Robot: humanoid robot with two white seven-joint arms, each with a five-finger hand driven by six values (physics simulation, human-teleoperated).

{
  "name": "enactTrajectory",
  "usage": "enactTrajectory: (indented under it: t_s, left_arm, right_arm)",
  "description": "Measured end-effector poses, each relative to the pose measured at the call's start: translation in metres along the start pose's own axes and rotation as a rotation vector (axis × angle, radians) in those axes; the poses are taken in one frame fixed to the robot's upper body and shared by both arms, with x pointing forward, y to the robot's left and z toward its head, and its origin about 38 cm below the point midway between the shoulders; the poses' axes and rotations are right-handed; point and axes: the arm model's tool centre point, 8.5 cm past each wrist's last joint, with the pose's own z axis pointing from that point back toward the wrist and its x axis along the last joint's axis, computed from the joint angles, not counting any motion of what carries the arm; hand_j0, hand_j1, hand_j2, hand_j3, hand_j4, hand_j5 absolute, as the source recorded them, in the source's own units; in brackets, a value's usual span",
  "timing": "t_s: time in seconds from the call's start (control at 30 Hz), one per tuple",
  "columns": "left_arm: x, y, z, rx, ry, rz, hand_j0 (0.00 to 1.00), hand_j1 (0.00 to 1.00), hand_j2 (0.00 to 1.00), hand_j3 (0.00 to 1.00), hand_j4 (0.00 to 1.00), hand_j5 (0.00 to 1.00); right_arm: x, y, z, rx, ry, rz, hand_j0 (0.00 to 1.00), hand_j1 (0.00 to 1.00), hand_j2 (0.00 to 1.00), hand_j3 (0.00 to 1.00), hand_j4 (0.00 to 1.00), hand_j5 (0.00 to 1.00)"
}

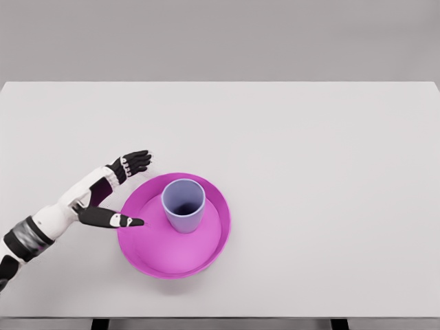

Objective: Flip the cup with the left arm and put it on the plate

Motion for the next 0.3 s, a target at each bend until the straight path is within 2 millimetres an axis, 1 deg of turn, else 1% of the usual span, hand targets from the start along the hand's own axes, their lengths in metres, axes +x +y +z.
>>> enactTrajectory:
  t_s: [0.23,0.3]
  left_arm:
    - [0.037,0.064,0.027,0.061,0.051,-0.224,1.0,1.0,1.0,1.0,1.0,1.0]
    - [0.045,0.078,0.033,0.077,0.064,-0.264,1.0,1.0,1.0,1.0,1.0,1.0]
  right_arm:
    - [0.0,0.0,0.0,0.0,0.0,0.0,1.0,1.0,1.0,1.0,1.0,1.0]
    - [0.0,0.0,0.0,0.0,0.001,0.0,1.0,1.0,1.0,1.0,1.0,1.0]
